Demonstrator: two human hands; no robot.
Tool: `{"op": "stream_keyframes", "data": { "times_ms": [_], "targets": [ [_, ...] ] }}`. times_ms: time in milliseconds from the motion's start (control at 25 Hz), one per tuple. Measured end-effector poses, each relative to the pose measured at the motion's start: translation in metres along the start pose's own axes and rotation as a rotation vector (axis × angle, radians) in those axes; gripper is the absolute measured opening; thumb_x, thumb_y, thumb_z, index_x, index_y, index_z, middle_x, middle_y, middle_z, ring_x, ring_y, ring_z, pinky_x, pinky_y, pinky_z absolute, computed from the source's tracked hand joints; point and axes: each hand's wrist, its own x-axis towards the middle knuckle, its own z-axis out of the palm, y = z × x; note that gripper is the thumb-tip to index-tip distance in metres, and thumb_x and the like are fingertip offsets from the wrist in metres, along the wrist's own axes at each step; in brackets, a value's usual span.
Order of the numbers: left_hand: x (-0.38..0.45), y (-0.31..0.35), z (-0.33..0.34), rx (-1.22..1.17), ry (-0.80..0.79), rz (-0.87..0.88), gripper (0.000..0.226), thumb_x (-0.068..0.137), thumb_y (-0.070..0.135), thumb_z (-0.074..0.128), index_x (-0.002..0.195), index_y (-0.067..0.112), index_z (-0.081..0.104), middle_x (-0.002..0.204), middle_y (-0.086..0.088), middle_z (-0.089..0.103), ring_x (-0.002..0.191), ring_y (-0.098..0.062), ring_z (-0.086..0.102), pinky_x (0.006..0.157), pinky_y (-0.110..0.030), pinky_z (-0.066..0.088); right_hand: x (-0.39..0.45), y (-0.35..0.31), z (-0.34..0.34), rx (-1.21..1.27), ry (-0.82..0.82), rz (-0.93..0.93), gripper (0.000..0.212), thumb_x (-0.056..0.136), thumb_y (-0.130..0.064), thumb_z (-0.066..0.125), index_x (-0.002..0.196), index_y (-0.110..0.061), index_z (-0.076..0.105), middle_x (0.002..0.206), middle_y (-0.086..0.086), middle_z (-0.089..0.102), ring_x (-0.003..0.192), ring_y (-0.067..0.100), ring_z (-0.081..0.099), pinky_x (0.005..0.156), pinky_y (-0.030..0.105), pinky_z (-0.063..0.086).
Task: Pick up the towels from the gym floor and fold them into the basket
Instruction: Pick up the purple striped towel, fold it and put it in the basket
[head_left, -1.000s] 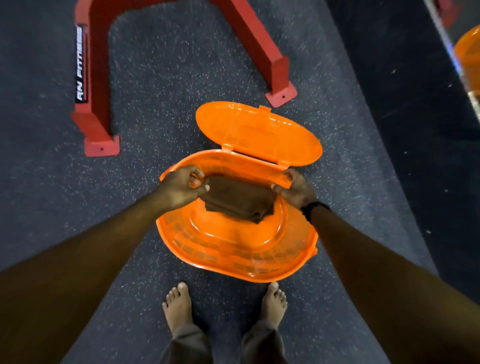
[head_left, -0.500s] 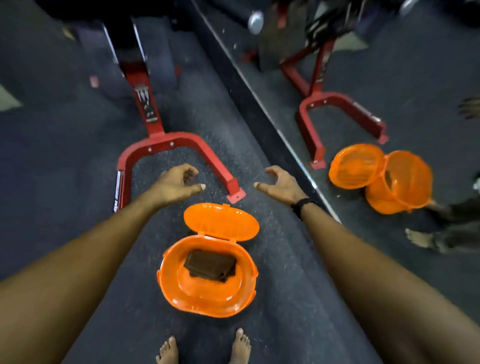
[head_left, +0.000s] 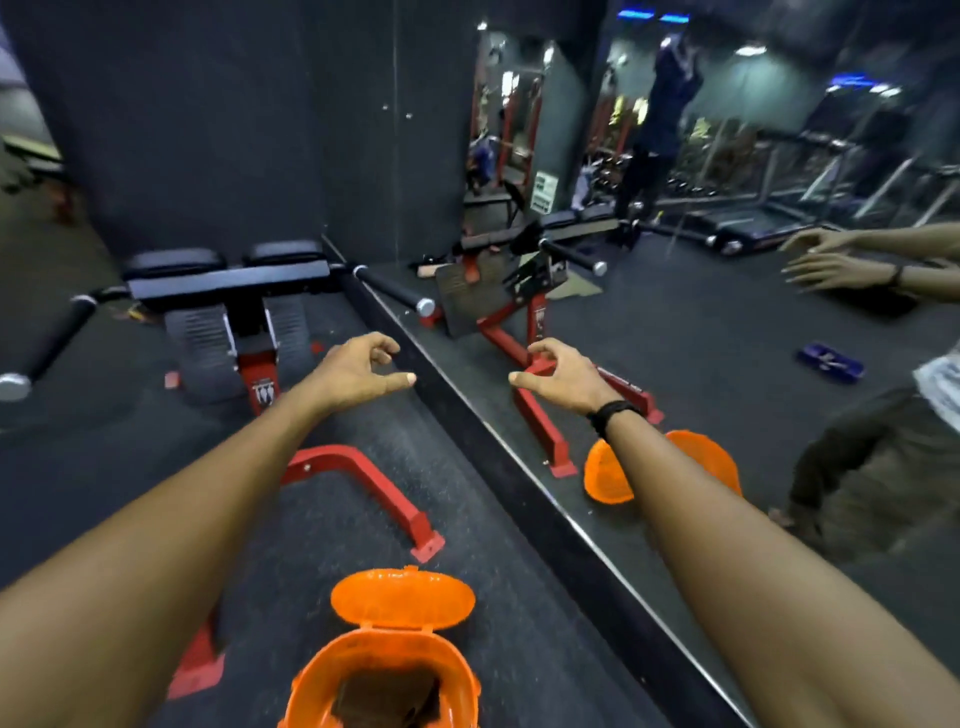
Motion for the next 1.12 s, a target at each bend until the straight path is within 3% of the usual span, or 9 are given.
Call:
{"op": "stream_keyframes", "data": {
  "times_ms": [120, 280, 520, 800, 1120],
  "targets": [
    [-0.011, 0.034, -0.008, 0.020, -0.049, 0.130, 0.046, 0.077, 0.035, 0.077, 0.116, 0.018, 0.060, 0.108, -0.002, 0.061, 0.095, -0.016, 0.060, 0.082, -0.024, 0.043, -0.039, -0.011, -0.027, -0.018, 0.082, 0.036, 0.061, 0.081, -0.040, 0.072, 0.130, -0.012, 0.052, 0.135, 0.006, 0.054, 0.125, 0.021, 0.050, 0.100, 0.029, 0.038],
    [-0.026, 0.064, -0.008, 0.026, -0.161, 0.261, 0.047, 0.077, 0.037, 0.076, 0.117, 0.020, 0.058, 0.108, -0.001, 0.059, 0.098, -0.016, 0.058, 0.081, -0.023, 0.040, -0.098, -0.019, -0.046, -0.015, 0.192, 0.143, 0.062, 0.081, -0.042, 0.072, 0.133, -0.015, 0.050, 0.140, 0.008, 0.049, 0.130, 0.022, 0.044, 0.102, 0.031, 0.036],
    [-0.073, 0.118, 0.015, 0.028, -0.359, 0.472, 0.049, 0.076, 0.038, 0.077, 0.118, 0.019, 0.058, 0.108, 0.000, 0.060, 0.100, -0.017, 0.058, 0.091, -0.032, 0.047, -0.223, -0.021, -0.064, -0.036, 0.392, 0.375, 0.065, 0.079, -0.046, 0.072, 0.132, -0.017, 0.049, 0.140, 0.007, 0.050, 0.130, 0.019, 0.045, 0.104, 0.033, 0.038],
    [-0.172, 0.204, 0.104, -0.031, -0.639, 0.731, 0.050, 0.076, 0.034, 0.078, 0.119, 0.017, 0.058, 0.109, -0.002, 0.061, 0.101, -0.021, 0.060, 0.093, -0.038, 0.050, -0.420, -0.006, -0.084, -0.068, 0.596, 0.692, 0.065, 0.079, -0.043, 0.073, 0.132, -0.014, 0.050, 0.139, 0.006, 0.050, 0.130, 0.020, 0.045, 0.104, 0.032, 0.039],
    [-0.356, 0.316, 0.215, -0.091, -0.970, 1.027, 0.047, 0.075, 0.031, 0.079, 0.115, 0.014, 0.060, 0.105, -0.005, 0.063, 0.092, -0.018, 0.060, 0.092, -0.031, 0.048, -0.673, -0.003, -0.092, -0.076, 0.883, 1.075, 0.063, 0.078, -0.045, 0.074, 0.129, -0.016, 0.052, 0.136, 0.006, 0.053, 0.127, 0.020, 0.048, 0.101, 0.031, 0.039]
  ]
}}
